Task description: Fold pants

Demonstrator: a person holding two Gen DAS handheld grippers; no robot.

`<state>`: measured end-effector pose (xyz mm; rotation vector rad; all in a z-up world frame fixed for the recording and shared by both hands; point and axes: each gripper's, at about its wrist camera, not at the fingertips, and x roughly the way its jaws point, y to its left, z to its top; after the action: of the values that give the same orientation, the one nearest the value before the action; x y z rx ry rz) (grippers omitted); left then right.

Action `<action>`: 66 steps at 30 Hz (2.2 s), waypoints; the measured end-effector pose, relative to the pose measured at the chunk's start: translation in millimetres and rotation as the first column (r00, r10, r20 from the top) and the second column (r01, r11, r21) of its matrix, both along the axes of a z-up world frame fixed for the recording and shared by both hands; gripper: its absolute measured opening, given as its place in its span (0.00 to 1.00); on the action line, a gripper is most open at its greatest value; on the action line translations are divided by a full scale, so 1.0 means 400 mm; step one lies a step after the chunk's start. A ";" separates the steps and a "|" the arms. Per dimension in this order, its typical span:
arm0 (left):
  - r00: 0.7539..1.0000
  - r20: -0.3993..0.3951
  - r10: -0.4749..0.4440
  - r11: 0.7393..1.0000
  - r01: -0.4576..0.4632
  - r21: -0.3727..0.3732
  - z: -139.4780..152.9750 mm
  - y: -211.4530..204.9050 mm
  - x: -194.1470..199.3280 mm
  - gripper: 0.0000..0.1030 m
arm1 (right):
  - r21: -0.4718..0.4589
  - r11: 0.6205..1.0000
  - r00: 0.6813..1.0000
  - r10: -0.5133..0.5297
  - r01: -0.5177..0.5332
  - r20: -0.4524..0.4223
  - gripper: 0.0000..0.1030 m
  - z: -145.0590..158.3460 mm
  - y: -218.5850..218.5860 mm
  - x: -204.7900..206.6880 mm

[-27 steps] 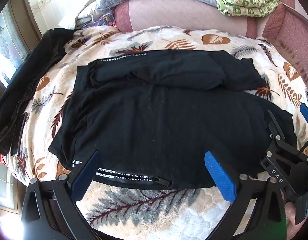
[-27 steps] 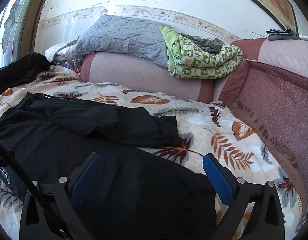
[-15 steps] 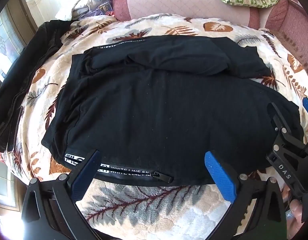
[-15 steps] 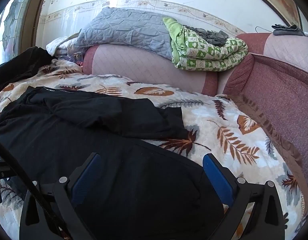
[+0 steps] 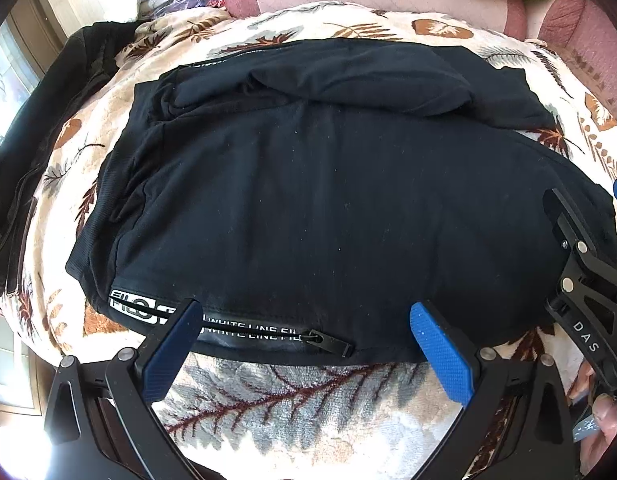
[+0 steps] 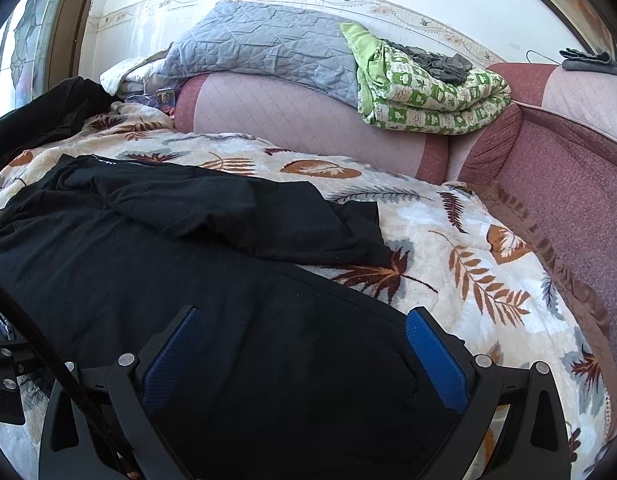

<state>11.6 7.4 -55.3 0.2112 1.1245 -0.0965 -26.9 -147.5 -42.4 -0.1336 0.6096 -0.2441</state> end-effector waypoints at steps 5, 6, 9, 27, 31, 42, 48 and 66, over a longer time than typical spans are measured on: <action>1.000 -0.008 0.004 1.000 -0.004 -0.006 -0.008 0.000 0.001 1.00 | 0.025 1.000 0.999 -0.010 0.011 -0.035 1.00 -0.007 -0.012 0.010; 1.000 -0.011 0.007 1.000 -0.008 -0.012 -0.009 0.002 0.001 1.00 | 0.033 0.999 0.999 -0.013 0.015 -0.043 1.00 -0.010 -0.017 0.011; 1.000 -0.024 0.019 0.999 -0.020 -0.040 -0.015 0.010 0.007 1.00 | 0.061 0.998 0.997 -0.028 0.032 -0.071 1.00 -0.017 -0.031 0.019; 0.997 0.075 -0.033 0.972 0.049 -0.230 0.078 0.126 -0.053 0.95 | 0.215 0.974 0.975 -0.029 0.077 -0.219 1.00 -0.071 -0.093 0.051; 0.972 0.216 0.095 0.974 -0.045 -0.224 0.172 0.302 -0.045 0.95 | 0.243 0.968 0.975 -0.010 0.065 -0.221 1.00 -0.072 -0.098 0.048; 0.964 0.016 0.265 0.900 -0.241 -0.363 0.055 0.625 0.058 0.78 | 0.251 0.963 0.980 -0.045 0.094 -0.194 0.92 0.013 -0.107 0.001; 0.992 0.048 0.119 0.908 -0.089 -0.411 0.028 0.531 0.111 0.45 | 0.239 0.963 0.977 -0.076 0.123 -0.198 0.92 0.081 -0.074 -0.033; 0.957 -0.037 0.288 0.732 -0.244 -0.635 0.036 0.696 0.054 0.19 | 0.197 0.978 0.972 -0.014 0.062 -0.235 0.92 0.121 0.069 -0.005</action>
<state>33.1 285.9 -41.1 -0.5592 0.9872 -0.2077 -28.9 -120.0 6.0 0.0488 0.8671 -0.2036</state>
